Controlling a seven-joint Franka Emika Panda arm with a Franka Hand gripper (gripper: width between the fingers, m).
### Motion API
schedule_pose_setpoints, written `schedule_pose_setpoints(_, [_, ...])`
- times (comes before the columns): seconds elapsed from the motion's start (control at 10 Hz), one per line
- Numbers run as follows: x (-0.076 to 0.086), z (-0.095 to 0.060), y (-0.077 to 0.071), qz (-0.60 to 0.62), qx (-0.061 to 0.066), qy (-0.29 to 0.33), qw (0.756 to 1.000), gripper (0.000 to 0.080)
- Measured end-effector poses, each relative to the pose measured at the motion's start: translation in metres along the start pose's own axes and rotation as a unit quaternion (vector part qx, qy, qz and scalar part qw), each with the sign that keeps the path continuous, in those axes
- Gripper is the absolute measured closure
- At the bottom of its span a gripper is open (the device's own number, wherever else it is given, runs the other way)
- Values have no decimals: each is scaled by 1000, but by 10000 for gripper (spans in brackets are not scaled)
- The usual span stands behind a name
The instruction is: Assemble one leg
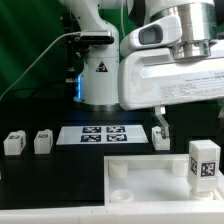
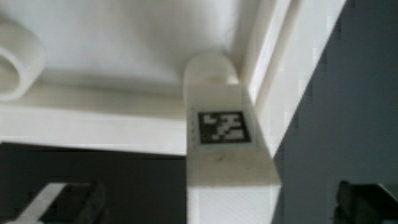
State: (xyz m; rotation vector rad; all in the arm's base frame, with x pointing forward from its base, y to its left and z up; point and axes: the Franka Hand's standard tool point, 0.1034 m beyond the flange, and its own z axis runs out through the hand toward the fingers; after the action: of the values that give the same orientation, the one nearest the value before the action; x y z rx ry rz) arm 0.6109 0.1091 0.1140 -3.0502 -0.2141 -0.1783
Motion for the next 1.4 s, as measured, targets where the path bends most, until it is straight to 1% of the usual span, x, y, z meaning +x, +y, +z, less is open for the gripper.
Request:
schedule_pose_setpoints(0.2, [4, 6, -4, 1, 10, -100, 995, 151])
schedule_pose_setpoints(0.3, [11, 8, -5, 0, 13, -121, 993, 151])
schedule_pose_setpoints(0.4, [16, 13, -4, 0, 12, -106, 994, 151])
schedule_pose_setpoints(0.6, [14, 20, -5, 1, 12, -107, 994, 151])
schedule_pose_setpoints(0.7, [14, 27, -6, 0, 11, -99, 995, 151])
schedule_pose_setpoints(0.9, [10, 36, -10, -3, 10, -86, 996, 151])
schedule_pose_setpoints(1.0, [10, 39, -10, -3, 9, -78, 997, 151])
schedule_pose_setpoints(1.1, [9, 39, -10, -2, 9, -79, 997, 151])
schedule_pose_setpoints(1.2, [9, 39, -10, -2, 9, -79, 997, 286])
schedule_pose_setpoints(1.3, [9, 39, -10, -2, 9, -79, 997, 286])
schedule_pose_setpoints(1.4, [9, 39, -9, -2, 9, -79, 997, 425])
